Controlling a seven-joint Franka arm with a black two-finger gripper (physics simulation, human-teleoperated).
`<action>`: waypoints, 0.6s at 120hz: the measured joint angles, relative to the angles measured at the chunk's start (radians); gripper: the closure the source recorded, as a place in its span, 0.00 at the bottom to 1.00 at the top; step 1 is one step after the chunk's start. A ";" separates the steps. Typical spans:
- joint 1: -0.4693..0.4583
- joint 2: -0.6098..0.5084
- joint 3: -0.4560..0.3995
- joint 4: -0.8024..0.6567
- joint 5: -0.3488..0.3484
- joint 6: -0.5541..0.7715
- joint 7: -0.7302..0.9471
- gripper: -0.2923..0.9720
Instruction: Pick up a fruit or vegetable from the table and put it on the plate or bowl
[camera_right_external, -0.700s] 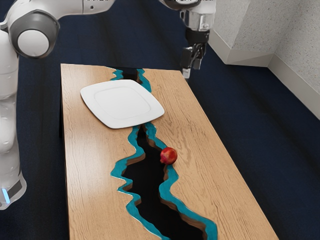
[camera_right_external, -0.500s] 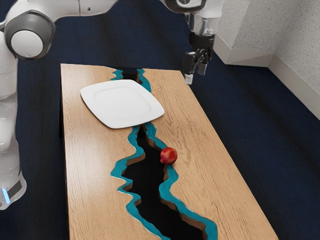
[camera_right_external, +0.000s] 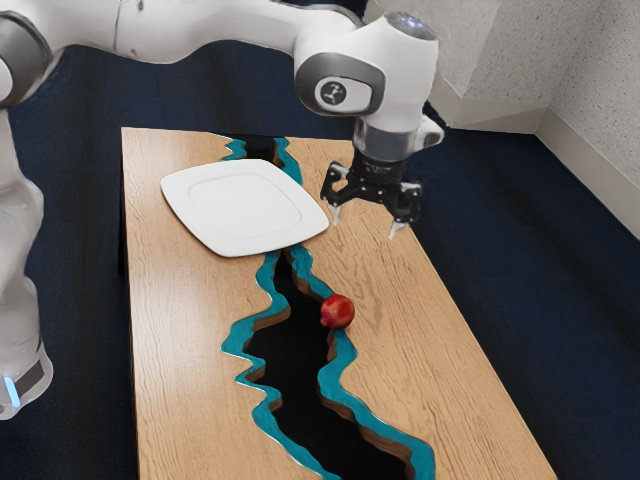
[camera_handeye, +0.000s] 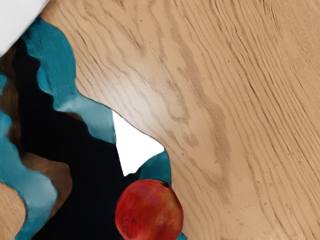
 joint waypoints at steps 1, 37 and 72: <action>0.004 -0.006 0.000 -0.013 0.006 0.010 0.018 0.25; 0.046 -0.218 0.010 -0.330 0.074 0.219 0.511 0.23; 0.035 0.005 0.012 -0.265 0.074 0.391 0.849 0.25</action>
